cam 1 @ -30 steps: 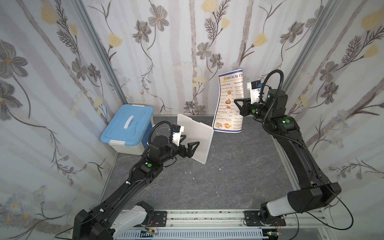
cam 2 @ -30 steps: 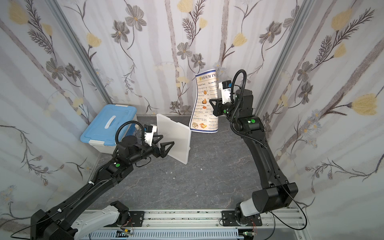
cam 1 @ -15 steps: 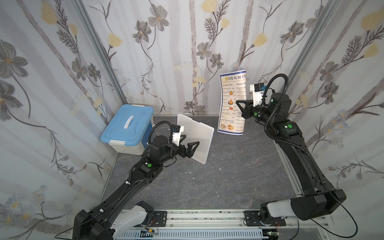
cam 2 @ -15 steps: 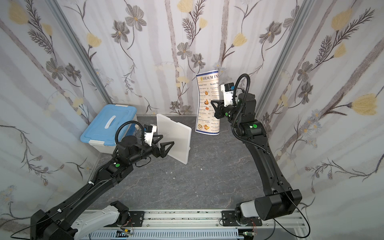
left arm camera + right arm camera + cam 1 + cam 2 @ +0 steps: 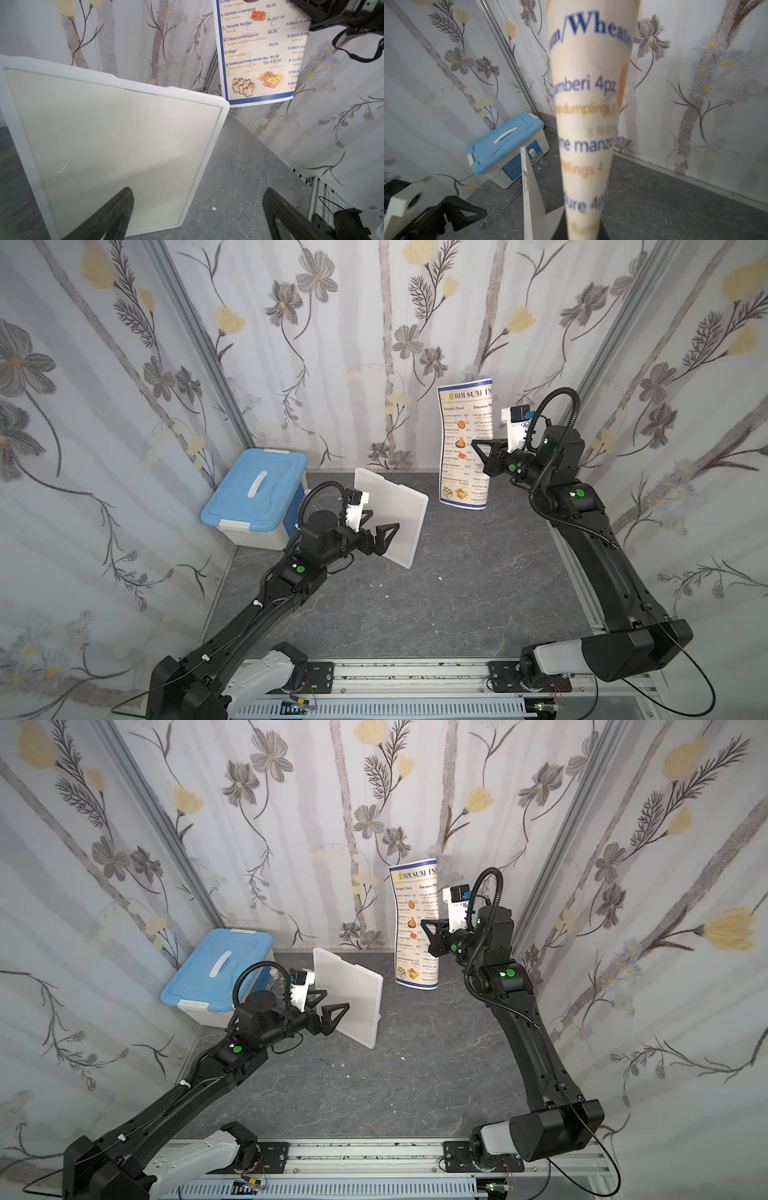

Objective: Insert the menus into the narrow rack
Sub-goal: Insert the menu into the narrow rack.

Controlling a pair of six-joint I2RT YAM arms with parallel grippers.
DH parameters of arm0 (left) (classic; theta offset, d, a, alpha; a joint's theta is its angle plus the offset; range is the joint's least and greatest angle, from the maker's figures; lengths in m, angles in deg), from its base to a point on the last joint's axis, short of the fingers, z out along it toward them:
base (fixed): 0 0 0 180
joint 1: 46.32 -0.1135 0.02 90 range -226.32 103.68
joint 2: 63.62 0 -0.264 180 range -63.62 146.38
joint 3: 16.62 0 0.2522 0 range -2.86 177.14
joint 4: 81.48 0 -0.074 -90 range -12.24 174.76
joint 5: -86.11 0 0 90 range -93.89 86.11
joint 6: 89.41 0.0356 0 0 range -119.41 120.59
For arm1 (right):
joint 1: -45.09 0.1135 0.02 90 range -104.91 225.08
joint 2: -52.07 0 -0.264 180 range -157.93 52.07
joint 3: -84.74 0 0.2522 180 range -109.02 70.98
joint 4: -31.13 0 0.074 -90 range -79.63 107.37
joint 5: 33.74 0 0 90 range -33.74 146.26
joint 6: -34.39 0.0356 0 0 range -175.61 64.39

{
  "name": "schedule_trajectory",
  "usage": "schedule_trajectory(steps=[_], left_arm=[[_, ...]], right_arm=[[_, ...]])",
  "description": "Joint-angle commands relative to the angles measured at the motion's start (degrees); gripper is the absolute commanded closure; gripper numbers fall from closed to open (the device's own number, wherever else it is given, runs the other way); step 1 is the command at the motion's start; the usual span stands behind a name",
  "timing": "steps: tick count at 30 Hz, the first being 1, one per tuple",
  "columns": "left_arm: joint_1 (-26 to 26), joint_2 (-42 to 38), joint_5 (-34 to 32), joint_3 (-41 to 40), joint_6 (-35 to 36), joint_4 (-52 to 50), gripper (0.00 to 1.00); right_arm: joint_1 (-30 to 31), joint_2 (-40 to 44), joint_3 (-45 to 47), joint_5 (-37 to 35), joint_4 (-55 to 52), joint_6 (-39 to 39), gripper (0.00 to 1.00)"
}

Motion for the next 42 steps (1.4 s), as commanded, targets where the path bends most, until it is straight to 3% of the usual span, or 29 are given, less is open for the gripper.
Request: schedule_trajectory(steps=[1,42], left_arm=[[-0.15,0.20,0.90,-0.48,0.56,3.33,0.00],[-0.22,-0.73,0.44,-1.02,1.10,3.12,0.00]], right_arm=[[0.23,0.33,-0.77,3.71,4.54,1.10,0.91],[2.96,-2.55,-3.33,4.36,3.01,-0.43,0.93]])
